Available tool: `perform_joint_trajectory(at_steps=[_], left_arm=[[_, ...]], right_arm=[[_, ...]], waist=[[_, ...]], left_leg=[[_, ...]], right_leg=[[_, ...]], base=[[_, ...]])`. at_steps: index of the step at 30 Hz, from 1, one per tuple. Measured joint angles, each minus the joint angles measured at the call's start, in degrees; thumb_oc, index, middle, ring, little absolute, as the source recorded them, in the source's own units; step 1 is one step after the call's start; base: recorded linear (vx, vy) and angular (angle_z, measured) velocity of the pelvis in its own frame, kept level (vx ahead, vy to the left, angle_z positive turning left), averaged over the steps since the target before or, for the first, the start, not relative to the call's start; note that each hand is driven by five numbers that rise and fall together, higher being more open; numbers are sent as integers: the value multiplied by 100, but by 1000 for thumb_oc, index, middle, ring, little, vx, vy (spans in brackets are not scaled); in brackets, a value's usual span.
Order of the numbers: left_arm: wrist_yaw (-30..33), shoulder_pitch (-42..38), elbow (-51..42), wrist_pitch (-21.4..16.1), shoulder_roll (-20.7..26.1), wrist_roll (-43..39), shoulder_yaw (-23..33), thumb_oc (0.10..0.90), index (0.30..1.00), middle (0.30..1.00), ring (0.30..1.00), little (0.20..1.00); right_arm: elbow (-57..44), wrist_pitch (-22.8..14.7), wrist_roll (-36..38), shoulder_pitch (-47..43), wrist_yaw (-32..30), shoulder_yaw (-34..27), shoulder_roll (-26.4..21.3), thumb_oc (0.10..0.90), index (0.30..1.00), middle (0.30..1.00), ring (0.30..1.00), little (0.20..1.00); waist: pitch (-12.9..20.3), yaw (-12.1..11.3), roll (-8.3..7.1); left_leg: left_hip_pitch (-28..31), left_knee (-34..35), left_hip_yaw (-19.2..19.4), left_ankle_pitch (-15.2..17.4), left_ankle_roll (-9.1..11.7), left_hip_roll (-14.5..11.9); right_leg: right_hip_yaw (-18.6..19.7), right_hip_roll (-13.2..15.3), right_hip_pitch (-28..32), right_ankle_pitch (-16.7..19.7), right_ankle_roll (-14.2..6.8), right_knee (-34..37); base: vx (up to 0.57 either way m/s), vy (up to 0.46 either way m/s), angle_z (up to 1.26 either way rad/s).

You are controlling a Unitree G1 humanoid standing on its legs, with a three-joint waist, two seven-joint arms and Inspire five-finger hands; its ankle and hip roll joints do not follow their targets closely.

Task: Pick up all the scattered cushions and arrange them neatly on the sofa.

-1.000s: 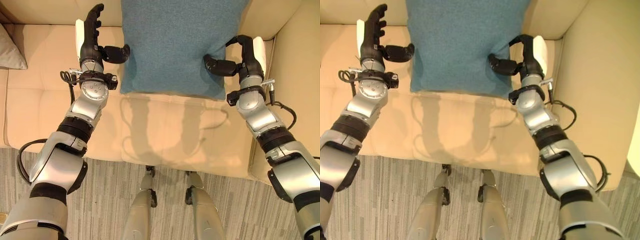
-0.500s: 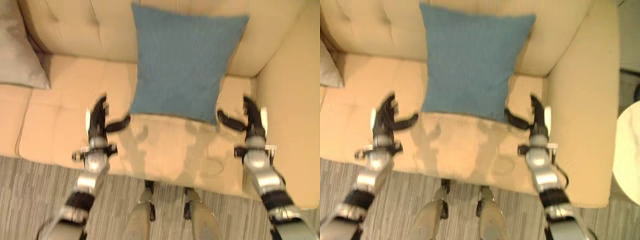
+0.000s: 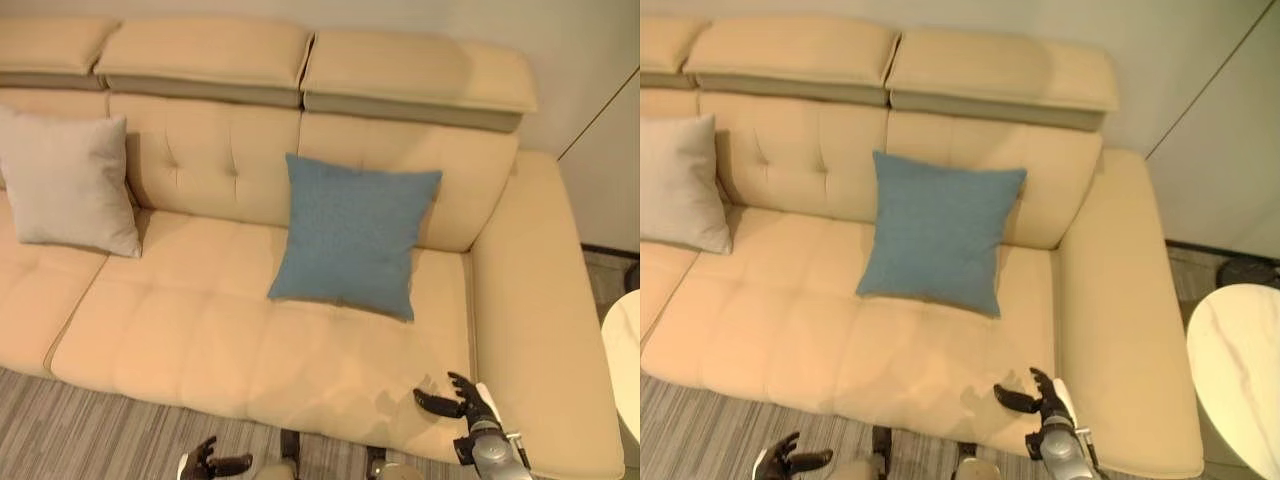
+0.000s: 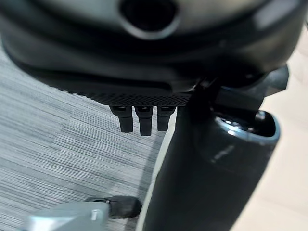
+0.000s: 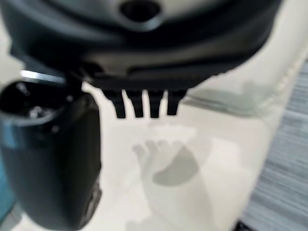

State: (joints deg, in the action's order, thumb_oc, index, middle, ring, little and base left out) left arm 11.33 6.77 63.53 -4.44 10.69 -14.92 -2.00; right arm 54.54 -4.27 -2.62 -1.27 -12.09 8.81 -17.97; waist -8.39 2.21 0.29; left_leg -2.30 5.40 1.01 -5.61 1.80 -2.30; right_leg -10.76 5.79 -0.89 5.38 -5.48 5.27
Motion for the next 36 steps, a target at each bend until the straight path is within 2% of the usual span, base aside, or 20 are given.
perform_joint_trajectory(at_steps=[5, 10, 14, 15, 16, 18, 19, 20, 21, 23, 25, 27, 28, 29, 31, 32, 33, 34, 35, 36], left_arm=[[-88, 154, 252, -4, -9, 146, 10, 800, 900, 900, 900, 900], [-105, -121, 347, 24, -12, 153, -19, 800, 900, 900, 900, 900], [-126, -545, 454, 53, -32, 147, -130, 800, 900, 900, 900, 900], [-173, -624, 516, 51, -32, 146, -128, 800, 900, 900, 900, 900], [-189, -717, 614, 71, -26, 145, -100, 800, 900, 900, 900, 900], [-240, -769, 629, 114, -50, 132, -15, 800, 900, 900, 900, 900], [-246, -725, 628, 107, -123, 142, -4, 800, 900, 900, 900, 900], [-262, -824, 561, 105, -148, 140, -18, 800, 900, 900, 900, 900], [-286, -915, 559, 106, -168, 141, -19, 800, 900, 900, 900, 900], [-321, -981, 563, 110, -213, 142, -86, 800, 900, 900, 900, 900], [-323, -1059, 555, 106, -164, 141, -176, 800, 900, 900, 900, 900], [-322, -1068, 568, 107, -53, 141, -175, 800, 900, 900, 900, 900], [-325, -1062, 569, 109, 80, 141, -166, 800, 900, 900, 900, 900], [-326, -1063, 586, 109, 250, 143, -146, 800, 900, 900, 900, 900], [-325, -1068, 737, 122, 478, 154, -99, 800, 900, 900, 900, 900], [-330, -1161, 851, 209, 608, 164, -142, 800, 900, 900, 900, 900], [-336, -1201, 836, 221, 664, 184, -161, 800, 900, 900, 900, 900], [-337, -1208, 837, 222, 671, 198, -160, 800, 900, 900, 900, 900], [-391, -1190, 872, 242, 707, 326, 12, 800, 900, 900, 900, 900], [-400, -1136, 915, 244, 722, 326, 27, 800, 900, 900, 900, 900]], right_arm=[[589, 5, -66, 311, 69, -6, 220, 800, 900, 900, 900, 900], [891, 3, -63, 328, 68, 11, 205, 800, 900, 900, 900, 900], [1285, 114, -82, -23, 66, 86, 74, 800, 900, 900, 900, 900], [1287, 154, -92, -38, 67, 83, 69, 800, 900, 900, 900, 900], [1324, 159, -102, -58, 58, 98, 88, 800, 900, 900, 900, 900], [1354, 161, -126, -195, 61, 145, 81, 800, 900, 900, 900, 900], [1348, 165, -147, -129, 50, 140, -37, 800, 900, 900, 900, 900], [1371, 188, -158, -60, 50, 134, -80, 800, 900, 900, 900, 900], [1491, 215, -187, -57, 59, 134, -91, 800, 900, 900, 900, 900], [1543, 246, -229, -102, 60, 83, -108, 800, 900, 900, 900, 900], [1685, 310, -342, -177, 62, 74, -44, 800, 900, 900, 900, 900], [1681, 365, -348, -174, 64, 75, 14, 800, 900, 900, 900, 900], [1671, 371, -361, -180, 64, 81, 99, 800, 900, 900, 900, 900], [1645, 374, -388, -225, 75, 93, 199, 800, 900, 900, 900, 900], [1669, 383, -442, -314, 95, 104, 282, 800, 900, 900, 900, 900], [1965, 452, -492, -535, 185, 154, 243, 800, 900, 900, 900, 900], [2158, 511, -513, -654, 216, 153, 171, 800, 900, 900, 900, 900], [2155, 513, -516, -656, 223, 154, 147, 800, 900, 900, 900, 900], [2160, 512, -605, -637, 250, 146, -14, 800, 900, 900, 900, 900], [2156, 530, -608, -617, 269, 146, -22, 800, 900, 900, 900, 900]], waist=[[454, -24, -38], [476, -11, 97], [250, -9, 276], [235, -1, 211], [191, 25, 54], [69, 84, -205], [141, 223, -88], [171, 315, -65], [197, 316, 1], [275, 446, 183], [301, 483, 32], [297, 471, -94], [272, 454, -196], [213, 374, -298], [154, 310, -377], [88, 316, -334], [22, 230, -210], [17, 201, -187], [-3, 0, -62], [11, -21, -54]], left_leg=[[184, 4, 6, 62, 22, -70], [-8, -206, -35, 65, 37, -227], [-307, -486, -136, -104, 363, -369], [-280, -356, -99, -179, 707, -377], [-336, -734, -8, 104, 739, -267], [-210, -1847, 188, 649, 358, -15], [186, -2085, 207, 866, 317, -50], [333, -1812, 212, 944, 343, -74], [365, -1779, 265, 1239, 284, -71], [715, -889, 343, 1269, 163, -70], [968, -201, 356, 844, -119, 240], [920, -216, 403, 799, -235, 478], [885, -245, 446, 784, -275, 617], [793, -369, 544, 809, -311, 644], [679, -486, 646, 817, -380, 704], [577, -570, 634, 808, -555, 683], [582, -474, 573, 663, -613, 560], [601, -456, 564, 637, -611, 538], [549, -343, 514, 455, -615, 394], [568, -322, 477, 458, -604, 370]], right_leg=[[15, -62, 185, -36, 25, 2], [-8, -225, 174, -74, 88, 0], [-52, -361, -110, -114, 389, -203], [-99, -348, -164, 4, 577, -90], [-120, -176, -91, 119, 669, 49], [-114, 158, -44, 187, 672, 56], [-120, 119, 47, 85, 511, 15], [-137, 120, -18, 181, 546, 31], [-172, 129, -44, 224, 552, 12], [-225, 39, -114, 379, 339, -2], [-120, 327, -378, 388, 128, -273], [34, 552, -514, 416, -116, -361], [76, 649, -594, 580, -149, -409], [169, 696, -749, 670, -147, -519], [188, 762, -854, 950, -338, -535], [450, 746, -902, 849, -695, -746], [733, 566, -1013, 94, -795, -1567], [775, 528, -1037, -25, -783, -1730], [774, 443, -977, -872, -422, -2860], [757, 434, -807, -976, -459, -2741]], base=[[-5, -91, -2], [-201, -93, 7], [-163, -3, 8], [-99, 43, -2], [-56, 53, -18], [-66, 74, -10], [-102, 110, 28], [-143, 152, 37], [-187, 195, 19], [-220, 226, 11], [-194, 160, -1], [-247, 184, -11], [-251, 163, -32], [-220, 101, -40], [-229, 91, -23], [-236, 72, 23], [-228, 24, 28], [-165, -21, 31], [-71, -81, 18], [-29, -120, 17]])
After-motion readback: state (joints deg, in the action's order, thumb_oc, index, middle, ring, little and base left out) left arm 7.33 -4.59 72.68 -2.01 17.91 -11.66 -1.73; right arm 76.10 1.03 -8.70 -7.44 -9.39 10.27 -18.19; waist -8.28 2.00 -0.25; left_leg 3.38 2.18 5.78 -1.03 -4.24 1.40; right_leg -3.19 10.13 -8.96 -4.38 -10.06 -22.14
